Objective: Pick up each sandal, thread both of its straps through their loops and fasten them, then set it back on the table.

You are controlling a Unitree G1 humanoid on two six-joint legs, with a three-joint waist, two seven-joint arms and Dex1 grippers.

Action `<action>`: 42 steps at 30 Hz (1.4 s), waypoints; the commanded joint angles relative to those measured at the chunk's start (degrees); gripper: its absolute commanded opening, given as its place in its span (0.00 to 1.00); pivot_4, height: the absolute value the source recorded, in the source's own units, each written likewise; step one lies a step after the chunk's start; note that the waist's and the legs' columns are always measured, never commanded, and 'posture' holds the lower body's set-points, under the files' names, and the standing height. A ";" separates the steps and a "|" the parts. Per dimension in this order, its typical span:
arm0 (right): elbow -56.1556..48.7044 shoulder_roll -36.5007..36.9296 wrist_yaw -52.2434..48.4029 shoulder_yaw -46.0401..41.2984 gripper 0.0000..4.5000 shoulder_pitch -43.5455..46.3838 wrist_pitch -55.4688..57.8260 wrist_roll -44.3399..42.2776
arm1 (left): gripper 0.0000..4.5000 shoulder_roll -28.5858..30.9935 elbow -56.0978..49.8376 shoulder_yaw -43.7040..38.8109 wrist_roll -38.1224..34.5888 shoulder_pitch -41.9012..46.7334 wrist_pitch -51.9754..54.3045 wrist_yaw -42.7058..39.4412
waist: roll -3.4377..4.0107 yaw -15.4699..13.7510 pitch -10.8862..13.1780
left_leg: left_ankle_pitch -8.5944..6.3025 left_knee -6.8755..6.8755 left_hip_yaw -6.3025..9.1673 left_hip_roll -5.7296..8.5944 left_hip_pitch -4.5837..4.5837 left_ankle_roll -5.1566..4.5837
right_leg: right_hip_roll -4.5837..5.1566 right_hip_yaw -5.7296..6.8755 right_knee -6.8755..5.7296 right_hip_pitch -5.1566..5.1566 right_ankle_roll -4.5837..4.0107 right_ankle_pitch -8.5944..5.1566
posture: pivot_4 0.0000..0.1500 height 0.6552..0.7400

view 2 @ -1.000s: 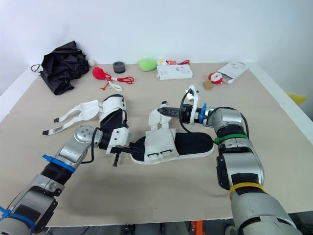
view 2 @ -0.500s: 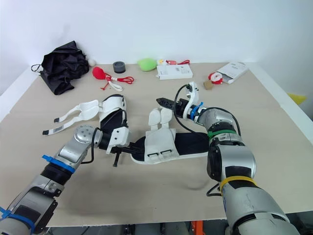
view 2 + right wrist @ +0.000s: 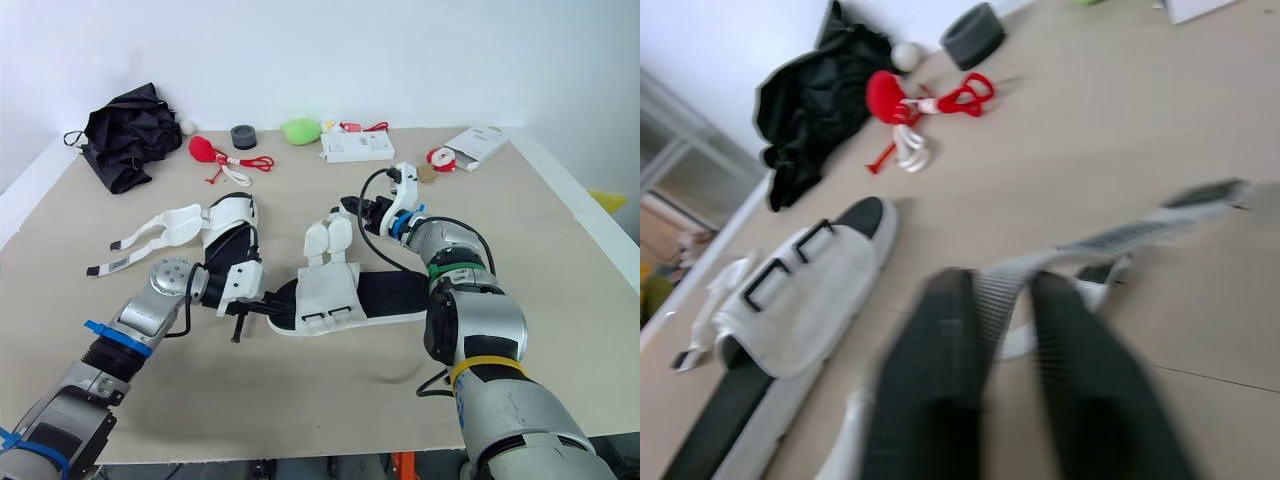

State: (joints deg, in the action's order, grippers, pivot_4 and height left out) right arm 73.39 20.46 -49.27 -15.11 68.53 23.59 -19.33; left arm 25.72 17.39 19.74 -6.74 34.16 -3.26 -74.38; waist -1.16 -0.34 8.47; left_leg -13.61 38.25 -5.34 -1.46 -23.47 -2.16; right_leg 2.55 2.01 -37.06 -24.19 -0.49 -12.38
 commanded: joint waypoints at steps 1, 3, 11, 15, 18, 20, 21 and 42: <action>-2.12 0.69 -4.15 -0.47 0.01 0.79 0.50 -0.01 | 0.00 0.33 2.33 2.55 2.87 -1.92 1.93 -0.15 | 0.00 0.00 0.00 | 0.00 0.00 0.00 0.00 0.00 0.00 | 0.00 0.00 0.00 0.00 0.00 0.00 | 1.00 1.00; -2.27 0.66 -3.83 -0.59 0.01 0.56 0.02 0.39 | 0.00 0.25 2.37 2.66 2.86 -1.97 1.88 -0.21 | 0.00 0.00 0.00 | 0.00 0.00 0.00 0.00 0.00 0.00 | 0.00 0.00 0.00 0.00 0.00 0.00 | 1.00 1.00; -14.73 1.39 -10.73 3.59 0.01 -5.87 -10.60 3.45 | 0.00 -0.05 2.61 2.74 2.91 -1.73 1.75 -0.24 | 0.00 -0.05 0.00 | 0.00 0.00 0.01 0.03 -0.01 0.00 | 0.00 -0.03 0.01 0.01 0.07 -0.03 | 1.00 1.00; -35.22 2.06 -8.58 12.48 0.01 -19.52 -29.06 12.39 | 0.00 0.42 1.50 2.50 2.58 -2.52 2.36 -0.26 | 0.00 -0.10 0.00 | -0.01 -0.04 0.12 0.12 -0.01 -0.01 | -0.02 -0.10 0.02 0.08 0.45 -0.26 | 1.00 1.00; -43.59 3.12 -6.62 15.38 0.01 -25.29 -37.31 15.82 | 0.00 0.79 1.09 2.45 2.51 -2.98 2.40 -0.44 | 0.03 0.01 0.02 | -0.02 -0.07 0.07 0.15 0.00 0.01 | -0.04 -0.23 -0.02 0.04 0.77 -0.44 | 1.00 1.00; -48.52 4.10 -4.39 17.02 0.01 -28.53 -45.74 19.00 | 0.00 0.91 0.96 2.35 2.46 -3.02 2.57 -0.55 | 0.03 0.00 0.02 | -0.02 -0.07 0.07 0.15 0.02 0.01 | -0.04 -0.24 -0.02 0.04 0.76 -0.44 | 1.00 1.00; -49.70 4.45 -3.41 17.57 0.01 -29.33 -48.50 20.06 | 0.00 0.93 1.01 2.30 2.45 -2.98 2.62 -0.59 | 0.03 0.00 0.02 | -0.02 -0.07 0.07 0.15 0.04 0.01 | -0.04 -0.23 -0.02 0.04 0.76 -0.44 | 1.00 1.00; -71.35 21.85 6.58 25.00 0.01 -41.88 -73.65 22.80 | 0.00 0.62 2.63 2.44 2.73 -1.82 1.81 -1.26 | -0.08 -0.02 0.07 | -0.01 -0.09 0.06 0.11 0.28 0.04 | -0.09 -0.26 -0.03 0.22 0.47 -0.61 | 1.00 1.00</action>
State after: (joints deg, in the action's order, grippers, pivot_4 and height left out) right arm 4.76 41.08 -41.66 10.88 25.11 -52.93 7.79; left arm 25.91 17.32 19.32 -6.93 33.88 -2.47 -74.67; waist -1.25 -0.36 8.54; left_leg -13.62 38.17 -5.30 -1.35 -23.19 -2.13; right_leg 2.48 1.75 -37.08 -23.97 -0.03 -12.97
